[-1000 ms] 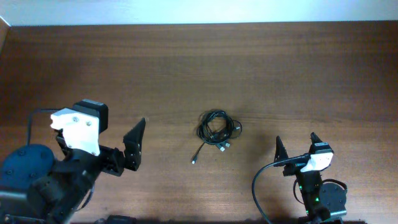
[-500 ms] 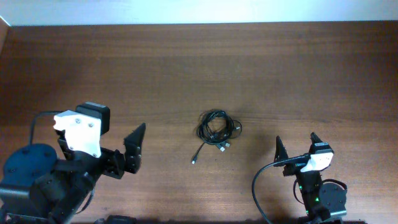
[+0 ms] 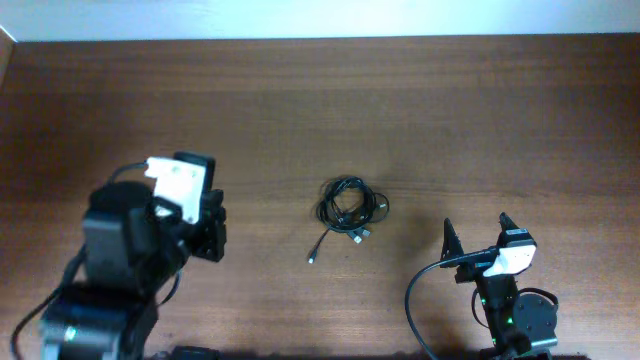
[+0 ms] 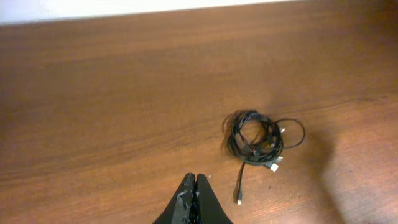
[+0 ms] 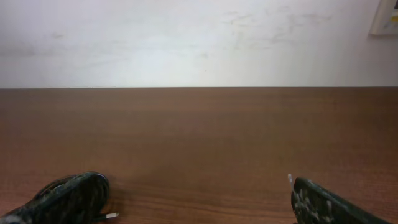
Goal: Untangle cables
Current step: 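Raise the left arm and move the left gripper over the cable bundle, then lower the left gripper onto the black cable bundle and grasp it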
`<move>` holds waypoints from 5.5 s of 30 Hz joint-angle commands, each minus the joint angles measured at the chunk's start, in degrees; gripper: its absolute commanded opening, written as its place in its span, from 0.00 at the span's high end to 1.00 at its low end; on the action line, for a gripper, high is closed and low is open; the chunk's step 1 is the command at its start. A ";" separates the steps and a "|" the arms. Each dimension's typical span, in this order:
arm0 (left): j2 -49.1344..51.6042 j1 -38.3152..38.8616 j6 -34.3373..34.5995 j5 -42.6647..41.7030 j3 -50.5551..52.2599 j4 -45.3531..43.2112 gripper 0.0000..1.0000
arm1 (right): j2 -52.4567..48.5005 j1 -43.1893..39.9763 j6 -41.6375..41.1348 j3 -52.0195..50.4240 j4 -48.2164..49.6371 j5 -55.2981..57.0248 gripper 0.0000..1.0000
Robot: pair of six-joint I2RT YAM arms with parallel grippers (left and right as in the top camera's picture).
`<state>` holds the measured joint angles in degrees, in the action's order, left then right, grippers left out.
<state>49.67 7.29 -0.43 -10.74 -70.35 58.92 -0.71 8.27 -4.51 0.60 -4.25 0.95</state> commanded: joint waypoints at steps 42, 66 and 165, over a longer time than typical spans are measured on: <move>43.01 14.84 24.85 2.23 0.94 -7.41 0.82 | -0.13 -0.42 -0.20 -0.28 -0.39 0.13 0.02; 43.01 14.80 24.83 4.48 0.94 -16.13 0.71 | -0.13 -0.42 -0.20 -0.28 -0.39 0.13 0.02; 63.91 21.09 32.81 11.08 -8.22 -18.29 0.42 | -0.13 -0.42 -0.20 -0.28 -0.39 0.13 0.02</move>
<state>113.10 27.75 31.14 -1.17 -78.02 40.73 -0.95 8.27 -4.51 0.60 -4.25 0.95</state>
